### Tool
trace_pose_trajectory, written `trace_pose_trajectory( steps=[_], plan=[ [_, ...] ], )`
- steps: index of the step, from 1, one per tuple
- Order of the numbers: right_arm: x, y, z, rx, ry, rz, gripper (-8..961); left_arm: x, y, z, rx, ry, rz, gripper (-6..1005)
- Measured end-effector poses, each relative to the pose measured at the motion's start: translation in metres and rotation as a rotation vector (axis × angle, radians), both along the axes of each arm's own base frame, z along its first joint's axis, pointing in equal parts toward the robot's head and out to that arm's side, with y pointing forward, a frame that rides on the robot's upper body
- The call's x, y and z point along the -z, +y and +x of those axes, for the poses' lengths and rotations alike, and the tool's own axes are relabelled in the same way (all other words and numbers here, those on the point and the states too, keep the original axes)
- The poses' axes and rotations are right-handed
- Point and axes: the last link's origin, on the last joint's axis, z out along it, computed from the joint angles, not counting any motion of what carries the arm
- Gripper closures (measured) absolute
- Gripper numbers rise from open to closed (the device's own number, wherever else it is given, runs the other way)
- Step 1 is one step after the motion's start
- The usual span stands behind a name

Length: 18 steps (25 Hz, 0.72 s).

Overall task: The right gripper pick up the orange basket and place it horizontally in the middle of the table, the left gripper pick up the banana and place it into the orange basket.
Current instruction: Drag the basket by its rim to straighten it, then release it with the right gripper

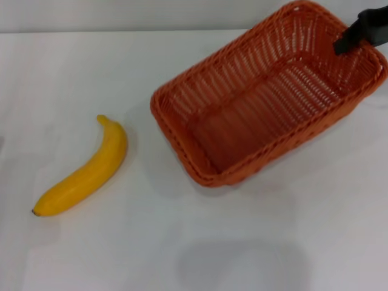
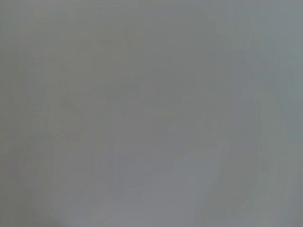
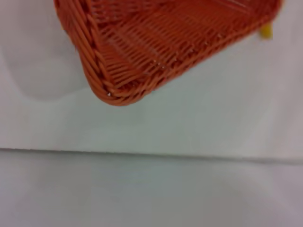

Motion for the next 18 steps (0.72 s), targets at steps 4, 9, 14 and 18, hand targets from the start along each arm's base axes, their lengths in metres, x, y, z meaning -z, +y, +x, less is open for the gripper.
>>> trace_pose_trajectory(
  steps=[4, 9, 14, 18],
  plan=[
    [-0.005, -0.007, 0.017, 0.084, 0.160, 0.067, 775, -0.001, 0.003, 0.001, 0.007, 0.002, 0.001, 150],
    [0.002, -0.019, 0.041, 0.163, 0.314, 0.146, 775, -0.002, 0.007, 0.004, 0.017, 0.005, 0.002, 151],
    [0.007, -0.036, 0.062, 0.213, 0.351, 0.235, 774, -0.004, 0.011, 0.005, 0.023, 0.015, 0.004, 151],
    [0.018, -0.050, 0.070, 0.242, 0.368, 0.255, 774, -0.005, 0.011, 0.005, 0.023, 0.020, 0.005, 151]
  ],
)
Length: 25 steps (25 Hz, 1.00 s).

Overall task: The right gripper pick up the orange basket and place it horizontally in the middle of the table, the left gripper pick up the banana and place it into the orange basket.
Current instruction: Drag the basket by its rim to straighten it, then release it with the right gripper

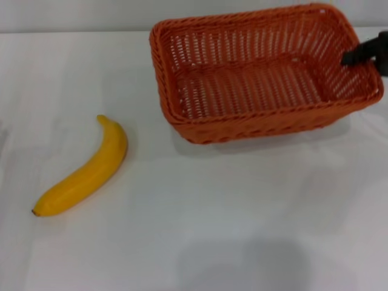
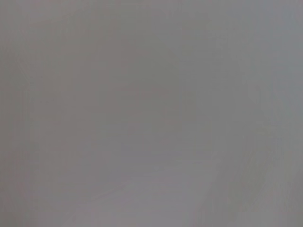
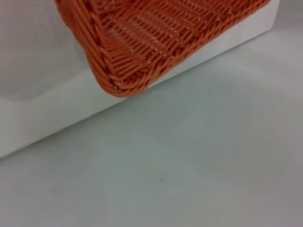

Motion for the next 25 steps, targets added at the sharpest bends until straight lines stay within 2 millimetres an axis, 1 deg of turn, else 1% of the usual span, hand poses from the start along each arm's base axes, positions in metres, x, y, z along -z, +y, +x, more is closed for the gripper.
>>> trace_pose_trajectory(
  steps=[3, 6, 11, 17, 19, 23, 25],
  plan=[
    [0.013, -0.012, 0.007, 0.027, 0.017, -0.012, 774, -0.002, 0.001, 0.000, 0.002, 0.008, 0.001, 151],
    [0.027, -0.019, 0.013, 0.043, 0.016, -0.037, 774, -0.004, 0.003, 0.000, 0.004, 0.019, 0.003, 151],
    [0.049, -0.023, 0.015, 0.042, 0.060, -0.062, 775, -0.005, 0.005, 0.001, 0.005, 0.035, 0.003, 151],
    [0.064, -0.029, 0.019, 0.040, 0.127, -0.050, 774, -0.006, 0.004, 0.000, 0.002, 0.051, 0.003, 151],
    [0.072, -0.034, 0.021, 0.042, 0.178, -0.050, 774, -0.007, 0.004, 0.000, 0.000, 0.056, 0.004, 151],
    [0.084, -0.039, 0.026, 0.045, 0.222, -0.049, 774, -0.007, 0.004, -0.001, 0.000, 0.059, 0.005, 151],
    [0.087, -0.041, 0.027, 0.052, 0.241, -0.043, 774, -0.007, 0.004, 0.000, 0.000, 0.059, 0.005, 151]
  ],
)
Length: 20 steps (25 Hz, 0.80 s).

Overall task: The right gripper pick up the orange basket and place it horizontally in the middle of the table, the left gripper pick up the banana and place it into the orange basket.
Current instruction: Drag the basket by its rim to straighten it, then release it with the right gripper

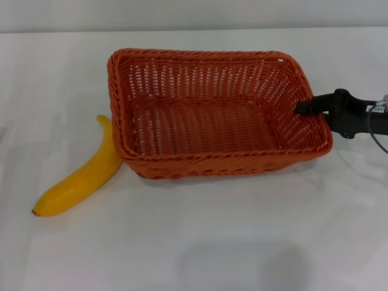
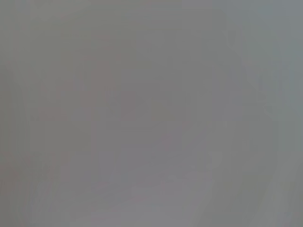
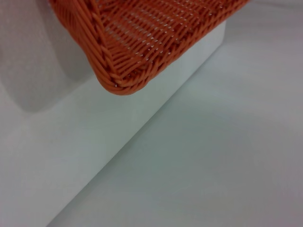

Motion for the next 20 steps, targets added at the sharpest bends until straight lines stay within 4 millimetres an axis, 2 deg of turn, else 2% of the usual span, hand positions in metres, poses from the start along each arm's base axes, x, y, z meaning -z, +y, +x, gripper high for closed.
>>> trace_pose_trajectory(
  steps=[11, 16, 20],
  plan=[
    [0.0019, 0.0005, -0.0028, -0.020, 0.012, -0.001, 775, -0.0028, 0.0004, -0.0009, -0.001, 0.012, 0.002, 150],
    [0.0046, -0.0004, -0.0076, -0.100, -0.003, 0.022, 774, -0.0030, 0.0004, -0.0011, -0.002, 0.012, 0.003, 151],
    [0.0034, 0.0002, -0.0082, -0.106, 0.001, 0.030, 698, -0.0034, 0.0002, -0.0013, -0.003, 0.012, 0.005, 151]
  ],
)
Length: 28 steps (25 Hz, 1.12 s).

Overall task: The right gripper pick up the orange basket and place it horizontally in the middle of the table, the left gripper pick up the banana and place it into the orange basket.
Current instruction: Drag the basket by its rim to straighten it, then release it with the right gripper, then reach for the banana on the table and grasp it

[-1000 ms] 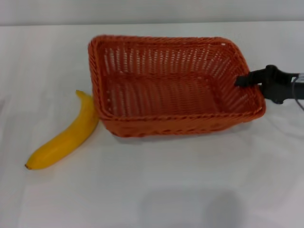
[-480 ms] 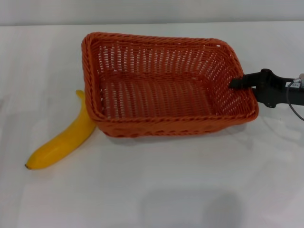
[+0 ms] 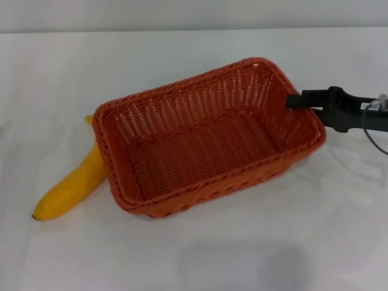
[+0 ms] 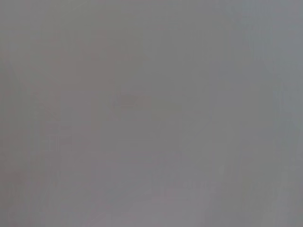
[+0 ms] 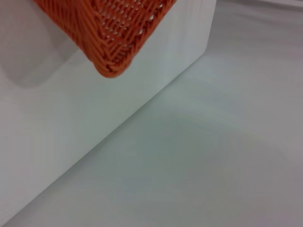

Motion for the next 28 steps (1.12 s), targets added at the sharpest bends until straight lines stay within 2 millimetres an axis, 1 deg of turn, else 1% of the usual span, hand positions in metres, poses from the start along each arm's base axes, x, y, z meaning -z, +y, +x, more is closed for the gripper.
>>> trace_pose_trajectory(
  steps=[6, 9, 12, 15, 18, 20, 23, 28],
  plan=[
    [-0.002, 0.000, 0.002, 0.013, 0.010, 0.014, 565, 0.000, 0.000, 0.000, -0.001, 0.000, 0.001, 151],
    [-0.006, 0.001, 0.000, 0.014, 0.039, 0.032, 494, -0.001, -0.001, -0.001, -0.005, -0.002, 0.008, 151],
    [-0.024, 0.001, -0.001, 0.002, 0.089, 0.100, 423, -0.002, -0.002, -0.002, -0.009, -0.003, 0.012, 151],
    [-0.045, -0.001, 0.005, 0.009, 0.116, 0.190, 189, -0.003, -0.003, -0.003, -0.015, -0.005, 0.019, 152],
    [-0.060, -0.006, 0.014, 0.024, 0.152, 0.265, 123, -0.003, -0.004, -0.004, -0.019, -0.008, 0.025, 152],
    [-0.064, -0.009, 0.018, 0.017, 0.154, 0.303, 79, -0.003, -0.004, -0.004, -0.020, -0.009, 0.027, 152],
    [-0.070, -0.013, 0.026, 0.008, 0.138, 0.356, 79, -0.005, -0.004, -0.004, -0.026, -0.015, 0.043, 152],
    [-0.081, -0.021, 0.049, -0.013, 0.093, 0.557, 79, -0.003, -0.003, -0.003, -0.022, -0.026, 0.042, 152]
  ],
)
